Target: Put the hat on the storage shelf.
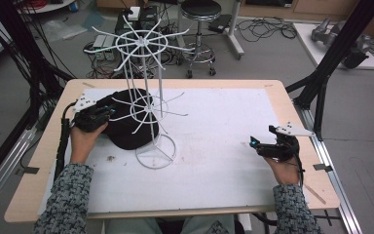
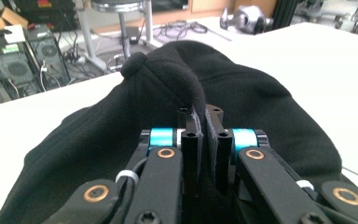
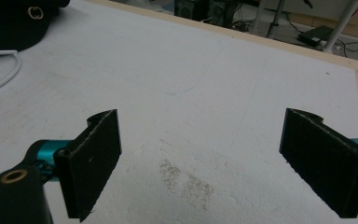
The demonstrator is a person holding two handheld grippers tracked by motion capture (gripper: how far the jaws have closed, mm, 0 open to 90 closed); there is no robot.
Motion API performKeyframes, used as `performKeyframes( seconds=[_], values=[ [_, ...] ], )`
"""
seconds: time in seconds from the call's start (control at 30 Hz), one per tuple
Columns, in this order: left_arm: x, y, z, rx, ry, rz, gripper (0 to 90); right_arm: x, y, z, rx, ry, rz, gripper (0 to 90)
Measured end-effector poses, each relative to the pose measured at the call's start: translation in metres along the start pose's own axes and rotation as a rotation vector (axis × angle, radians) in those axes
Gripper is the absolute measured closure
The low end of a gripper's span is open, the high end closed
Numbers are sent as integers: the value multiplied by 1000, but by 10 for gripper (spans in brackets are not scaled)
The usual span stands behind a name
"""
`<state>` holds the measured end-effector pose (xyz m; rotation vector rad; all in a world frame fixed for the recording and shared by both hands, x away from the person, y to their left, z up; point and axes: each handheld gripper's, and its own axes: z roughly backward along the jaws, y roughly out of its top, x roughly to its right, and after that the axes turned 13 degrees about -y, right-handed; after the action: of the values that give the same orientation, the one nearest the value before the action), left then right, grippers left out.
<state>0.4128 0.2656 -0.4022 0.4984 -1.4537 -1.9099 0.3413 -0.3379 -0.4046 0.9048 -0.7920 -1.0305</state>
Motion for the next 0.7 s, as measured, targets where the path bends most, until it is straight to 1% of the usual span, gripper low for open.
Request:
performKeyframes(
  seconds=[0.03,0.13,0.17,0.2,0.23,0.3,0.33,0.37,0.4,0.47,0.5,0.53,0.67,0.7],
  values=[
    [-1,2,3,21,0,-3,862,1,0,0,2,-1,3,117],
    [-3,4,10,49,3,-10,862,1,0,0,3,2,-7,117],
    [-3,5,12,68,0,-7,862,1,0,0,3,2,-7,117],
    [-3,6,15,79,-2,-13,862,1,0,0,3,1,-7,117],
    [-3,6,15,79,-2,-13,862,1,0,0,3,1,-8,117],
    [-2,9,19,111,-9,-16,863,1,0,0,1,1,-7,117],
    [-2,10,21,118,-10,-17,863,1,0,0,2,2,-7,117],
    [-3,11,25,142,-16,-12,863,1,0,0,3,1,-7,117],
    [-3,12,27,154,-18,-12,863,1,0,0,5,0,-7,117],
    [-3,13,28,161,-18,-14,863,1,0,0,8,-3,-3,117],
    [-4,15,31,179,-22,-15,863,1,0,1,8,-3,-2,117],
    [-4,15,31,179,-22,-15,863,1,0,1,7,-3,-5,117],
    [-2,28,39,181,-26,-60,864,1,0,1,6,-1,-6,117],
    [-2,30,40,180,-27,-66,864,1,0,2,3,-2,-8,117]
  ],
)
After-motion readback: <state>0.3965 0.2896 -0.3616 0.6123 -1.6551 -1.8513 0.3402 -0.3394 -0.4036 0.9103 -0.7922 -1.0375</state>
